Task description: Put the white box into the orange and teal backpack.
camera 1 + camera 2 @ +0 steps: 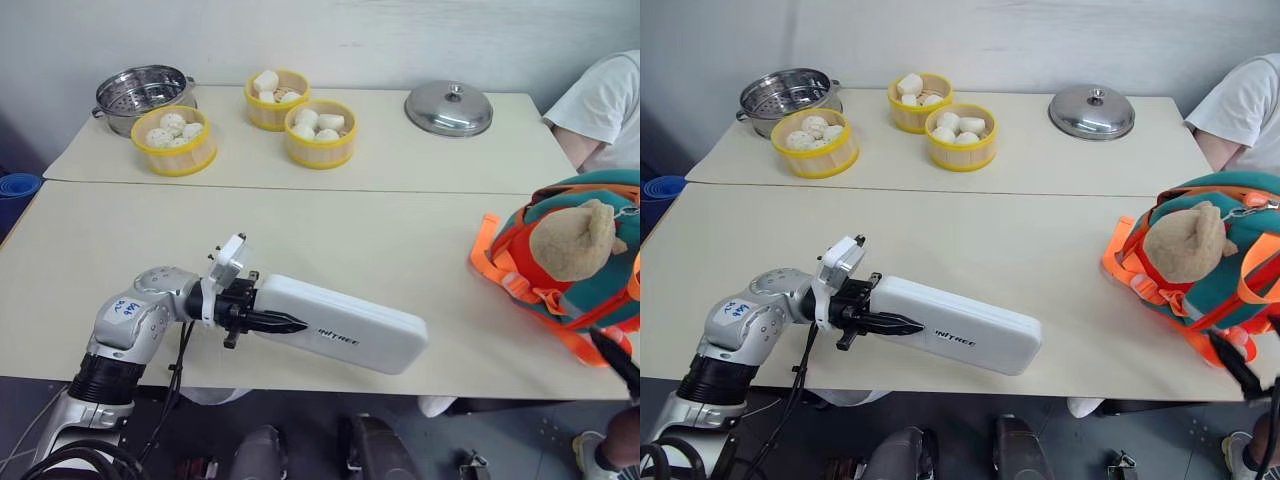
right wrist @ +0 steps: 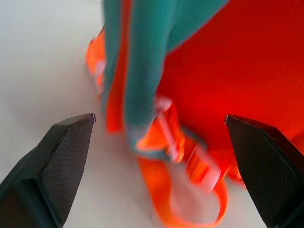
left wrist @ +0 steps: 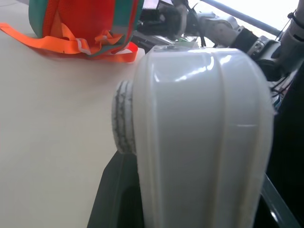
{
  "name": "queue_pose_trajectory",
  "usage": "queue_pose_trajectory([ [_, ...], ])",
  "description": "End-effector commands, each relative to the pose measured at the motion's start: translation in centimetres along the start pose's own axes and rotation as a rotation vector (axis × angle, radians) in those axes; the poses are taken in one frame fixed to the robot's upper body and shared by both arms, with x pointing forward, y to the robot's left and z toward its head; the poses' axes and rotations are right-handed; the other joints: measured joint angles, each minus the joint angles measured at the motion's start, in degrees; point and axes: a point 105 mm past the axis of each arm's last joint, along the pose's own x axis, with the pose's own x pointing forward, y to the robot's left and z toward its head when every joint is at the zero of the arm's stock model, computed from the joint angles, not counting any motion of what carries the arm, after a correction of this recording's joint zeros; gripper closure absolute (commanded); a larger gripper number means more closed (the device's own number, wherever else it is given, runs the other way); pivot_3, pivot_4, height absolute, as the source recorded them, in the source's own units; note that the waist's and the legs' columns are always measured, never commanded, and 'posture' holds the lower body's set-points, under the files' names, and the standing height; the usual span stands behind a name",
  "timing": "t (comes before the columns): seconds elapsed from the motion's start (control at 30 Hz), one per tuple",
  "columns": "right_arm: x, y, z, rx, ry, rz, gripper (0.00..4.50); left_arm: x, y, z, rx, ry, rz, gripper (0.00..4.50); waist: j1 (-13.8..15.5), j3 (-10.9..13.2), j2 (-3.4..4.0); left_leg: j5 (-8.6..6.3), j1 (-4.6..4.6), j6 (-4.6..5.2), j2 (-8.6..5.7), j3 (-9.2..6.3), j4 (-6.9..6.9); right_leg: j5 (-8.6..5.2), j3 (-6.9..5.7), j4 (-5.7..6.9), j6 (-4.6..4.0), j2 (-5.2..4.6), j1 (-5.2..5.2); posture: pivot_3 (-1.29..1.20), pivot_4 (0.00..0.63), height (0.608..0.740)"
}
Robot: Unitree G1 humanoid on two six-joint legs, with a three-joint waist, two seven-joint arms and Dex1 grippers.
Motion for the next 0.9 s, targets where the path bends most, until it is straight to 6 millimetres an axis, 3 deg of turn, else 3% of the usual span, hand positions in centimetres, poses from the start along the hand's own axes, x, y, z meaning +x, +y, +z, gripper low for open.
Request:
queue_pose_trajectory([
  [0.03,2.5,1.9,0.5,0.073,-0.024,0.147,0.58,-0.3,-0.2,1.1,0.032,0.003,0.012,3.12,0.31,0.00,0.00,0.02,-0.01,-0.04,0.03,-0.09,-0.02,0.00,-0.01,0.00,0.00,0.08,0.00,0.00,0.150,0.740],
  [0.13,4.9,4.0,0.9,0.079,-0.027,0.270,1.60,-1.6,-0.5,-0.1,-0.034,0.089,0.033,3.12,0.59,0.02,0.01,0.06,-0.09,-0.16,0.09,-0.16,-0.11,-0.03,-0.01,0.01,-0.02,0.19,-0.10,0.00,0.150,0.740],
  [0.3,7.1,6.5,1.7,0.085,-0.055,0.384,3.35,-3.1,0.1,0.7,-0.067,0.015,0.117,3.12,0.67,0.03,0.01,0.06,-0.15,-0.15,0.06,-0.10,0.01,-0.01,0.02,0.00,0.03,0.10,-0.13,0.00,0.150,0.740],
  [0.4,8.8,10.4,3.0,0.082,-0.112,0.532,4.39,-4.9,0.6,1.3,-0.071,-0.057,0.195,3.12,0.39,0.03,0.01,0.05,-0.15,-0.12,0.05,-0.10,0.07,0.01,0.01,0.00,0.07,0.06,-0.09,0.00,0.150,0.740],
  [0.57,9.6,17.2,6.9,0.117,-0.220,0.827,4.48,-8.1,1.5,1.6,-0.105,-0.143,0.346,3.12,-0.70,0.04,0.00,0.08,-0.13,-0.18,0.12,-0.09,0.03,0.00,-0.04,0.18,0.03,0.09,-0.21,0.00,0.150,0.740],
  [0.7,7.9,21.6,9.2,0.214,-0.243,1.051,4.48,-10.4,1.6,2.1,-0.109,-0.181,0.431,3.12,-0.69,0.06,-0.03,0.07,-0.19,-0.21,0.12,-0.13,0.01,-0.01,-0.11,0.17,0.02,0.05,-0.25,0.00,0.150,0.740],
  [0.8,5.5,23.1,9.7,0.275,-0.177,1.185,4.48,-11.8,1.2,2.8,-0.100,-0.202,0.486,3.12,-0.54,0.07,-0.06,0.05,-0.25,-0.20,0.11,-0.19,-0.01,-0.03,-0.19,0.12,-0.01,-0.03,-0.27,0.00,0.150,0.740],
  [0.9,3.6,22.5,9.4,0.313,-0.030,1.250,4.48,-12.7,0.4,3.7,-0.129,-0.240,0.498,3.12,-0.35,0.10,-0.12,-0.01,-0.30,-0.10,0.08,-0.22,-0.01,-0.03,-0.23,0.02,-0.01,-0.14,-0.26,0.00,0.150,0.740],
])
